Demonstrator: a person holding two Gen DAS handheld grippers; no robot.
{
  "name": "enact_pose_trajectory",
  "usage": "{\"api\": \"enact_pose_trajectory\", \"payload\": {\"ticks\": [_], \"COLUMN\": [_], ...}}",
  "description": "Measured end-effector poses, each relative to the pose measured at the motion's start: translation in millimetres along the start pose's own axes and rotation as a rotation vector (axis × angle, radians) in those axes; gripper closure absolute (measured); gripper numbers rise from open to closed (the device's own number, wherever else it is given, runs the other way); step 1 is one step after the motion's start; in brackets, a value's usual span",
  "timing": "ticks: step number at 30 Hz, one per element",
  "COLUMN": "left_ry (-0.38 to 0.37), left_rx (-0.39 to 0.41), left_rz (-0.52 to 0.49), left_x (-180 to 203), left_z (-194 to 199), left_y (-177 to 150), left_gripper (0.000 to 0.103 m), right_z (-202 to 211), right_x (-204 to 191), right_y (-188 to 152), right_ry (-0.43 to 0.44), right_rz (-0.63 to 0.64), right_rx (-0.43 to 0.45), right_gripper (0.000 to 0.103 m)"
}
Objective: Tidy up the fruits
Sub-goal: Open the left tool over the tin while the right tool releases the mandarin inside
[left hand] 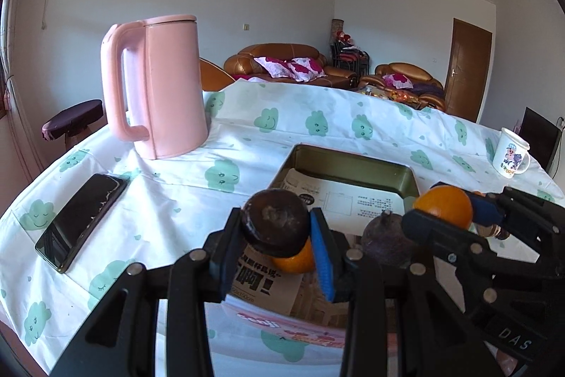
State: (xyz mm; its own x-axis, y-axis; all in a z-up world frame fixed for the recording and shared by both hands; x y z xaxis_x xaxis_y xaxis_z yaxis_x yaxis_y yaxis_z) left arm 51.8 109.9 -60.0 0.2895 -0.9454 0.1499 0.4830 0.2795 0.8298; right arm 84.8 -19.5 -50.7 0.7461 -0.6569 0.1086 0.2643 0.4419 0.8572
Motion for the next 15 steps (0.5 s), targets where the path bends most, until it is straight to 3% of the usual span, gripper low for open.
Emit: {"api": "enact_pose_trajectory", "payload": {"ticks": [5,15], "left_ry": [-0.01,0.0], "left_rx": [-0.044,-0.058], "left_rz": [0.0,-0.019], "left_x": [-4,-1], "left_z": [-10,-11], "left_y": [-5,-7], "left_gripper": [0.064,0.063], "right_z": [-16,-24], "right_x": [-8,-9], "right_y": [-6,-10], "right_ry": [0.028,0.047], "right_rz": [0.01,0.017], "right_rx": [-0.049,-0.1], "right_gripper": [0.065,0.064]}}
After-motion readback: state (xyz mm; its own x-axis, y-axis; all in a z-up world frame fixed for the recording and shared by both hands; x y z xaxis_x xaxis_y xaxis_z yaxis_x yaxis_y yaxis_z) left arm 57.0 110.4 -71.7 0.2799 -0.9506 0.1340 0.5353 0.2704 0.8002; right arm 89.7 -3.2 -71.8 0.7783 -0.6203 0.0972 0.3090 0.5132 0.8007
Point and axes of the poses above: each gripper's, at about its wrist camera, not at the fingertips, and z roughly against the way its jaws point, x to its right, y to its top, the point moved 2 cm from there along -z, roughly the way its jaws point, and after that the axes turned 7 degrees about z, right-handed, at the moved point
